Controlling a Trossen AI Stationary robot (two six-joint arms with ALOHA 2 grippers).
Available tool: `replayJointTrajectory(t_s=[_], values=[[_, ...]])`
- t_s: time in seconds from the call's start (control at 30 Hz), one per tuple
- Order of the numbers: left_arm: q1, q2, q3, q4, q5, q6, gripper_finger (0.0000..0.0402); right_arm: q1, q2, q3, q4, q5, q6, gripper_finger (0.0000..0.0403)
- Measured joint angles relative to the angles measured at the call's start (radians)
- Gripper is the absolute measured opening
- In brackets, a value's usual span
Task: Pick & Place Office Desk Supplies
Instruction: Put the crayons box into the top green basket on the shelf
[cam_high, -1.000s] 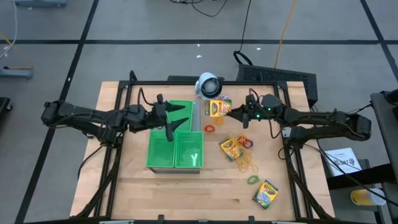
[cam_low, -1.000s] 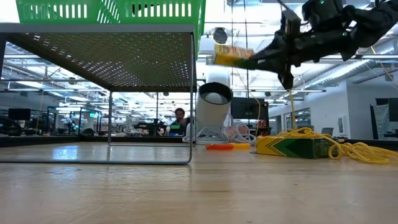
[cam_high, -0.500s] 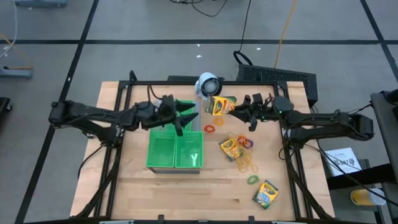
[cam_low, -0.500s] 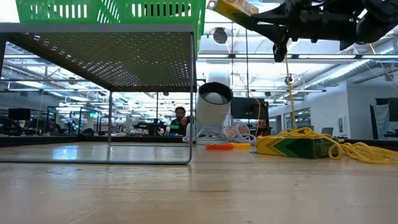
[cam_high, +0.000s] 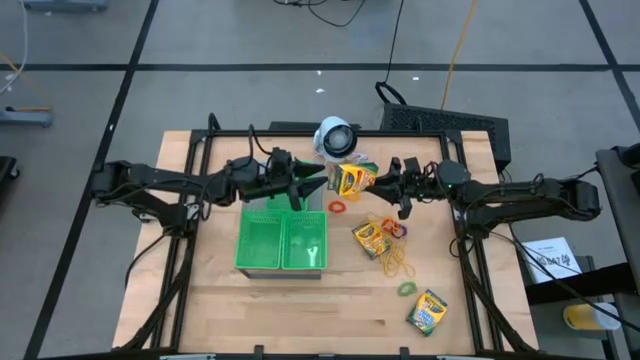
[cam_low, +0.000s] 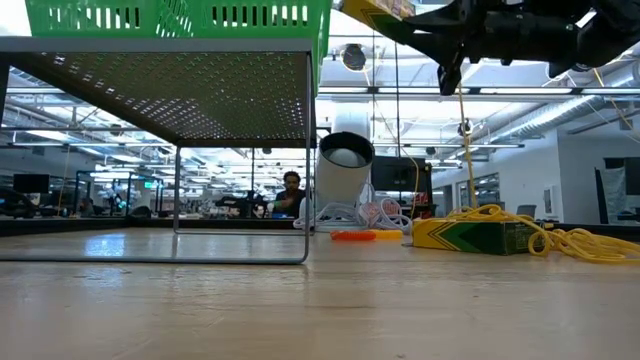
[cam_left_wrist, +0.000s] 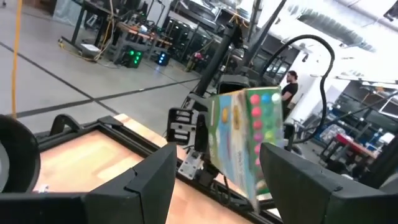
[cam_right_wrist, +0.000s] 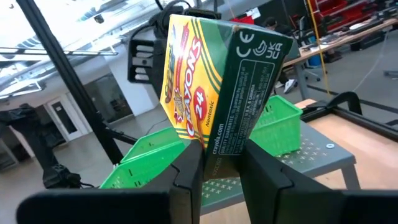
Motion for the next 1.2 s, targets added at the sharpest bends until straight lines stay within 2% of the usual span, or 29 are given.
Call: replayJointTrajectory(t_s=[0.2,0.5,0.93,1.2], values=[[0.001,0.043,0.03,0.029,0.049,-0.009,0.0241,0.005,0.023,0.001,0.0,0.016,-0.001,0.007],[0.0,0.087,0.143,-0.151,0.087,0.027,0.0241,0.005,0.03,0.001,0.003,0.018,-0.012,0.007],[0.0,0.018,0.146,-0.209,0.128,0.085,0.0241,0.005,0.01,0.001,0.006,0.017,-0.034,0.007],[0.0,0.018,0.146,-0.245,0.128,0.088,0.0233,0.005,-0.002,0.001,0.004,0.017,-0.034,0.007]])
